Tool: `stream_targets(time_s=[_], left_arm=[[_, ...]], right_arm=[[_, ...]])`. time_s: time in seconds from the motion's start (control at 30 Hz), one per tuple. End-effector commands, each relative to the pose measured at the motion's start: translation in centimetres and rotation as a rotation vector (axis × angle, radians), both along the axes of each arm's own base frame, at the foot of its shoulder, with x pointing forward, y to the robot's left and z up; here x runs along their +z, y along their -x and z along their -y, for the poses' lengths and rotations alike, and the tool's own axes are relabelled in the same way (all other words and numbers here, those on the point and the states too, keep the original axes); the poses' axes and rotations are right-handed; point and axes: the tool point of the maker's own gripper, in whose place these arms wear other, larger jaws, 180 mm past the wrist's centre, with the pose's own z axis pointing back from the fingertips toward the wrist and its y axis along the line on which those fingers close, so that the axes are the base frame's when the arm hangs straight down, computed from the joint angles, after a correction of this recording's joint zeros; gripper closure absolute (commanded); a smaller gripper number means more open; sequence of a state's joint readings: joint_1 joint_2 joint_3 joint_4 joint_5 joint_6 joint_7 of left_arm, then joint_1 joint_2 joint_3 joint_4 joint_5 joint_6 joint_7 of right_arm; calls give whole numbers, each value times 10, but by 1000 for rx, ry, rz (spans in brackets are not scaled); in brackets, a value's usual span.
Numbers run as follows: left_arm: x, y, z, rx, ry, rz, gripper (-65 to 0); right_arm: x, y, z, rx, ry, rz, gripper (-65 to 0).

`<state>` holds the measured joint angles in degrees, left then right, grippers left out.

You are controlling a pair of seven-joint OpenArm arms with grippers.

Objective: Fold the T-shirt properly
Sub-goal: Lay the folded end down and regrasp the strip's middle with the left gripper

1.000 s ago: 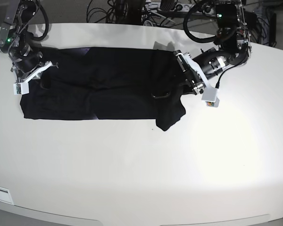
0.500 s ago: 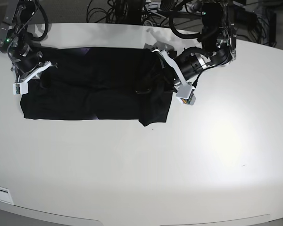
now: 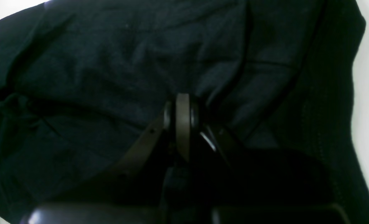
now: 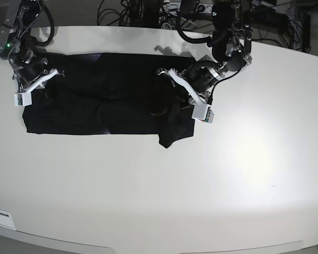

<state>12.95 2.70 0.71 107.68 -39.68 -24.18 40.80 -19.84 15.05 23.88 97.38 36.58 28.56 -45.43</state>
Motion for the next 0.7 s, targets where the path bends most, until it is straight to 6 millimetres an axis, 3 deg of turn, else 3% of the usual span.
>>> stream_targets(time_s=[0.0,0.23,0.5,0.67], left_arm=[[15,-7,2,11,49,43,0],[18,-5,7,-16,109,18,0],[18,10,37,-114,91,35,0],[21,9,42,-111,93,49,0]], right_arm=[[-12,15,4,19,37,-87,0],[-10,14,2,18,20,-80,0],[-10,14,2,18,20,-80,0],[-11,15,2,20,21,-86,0]])
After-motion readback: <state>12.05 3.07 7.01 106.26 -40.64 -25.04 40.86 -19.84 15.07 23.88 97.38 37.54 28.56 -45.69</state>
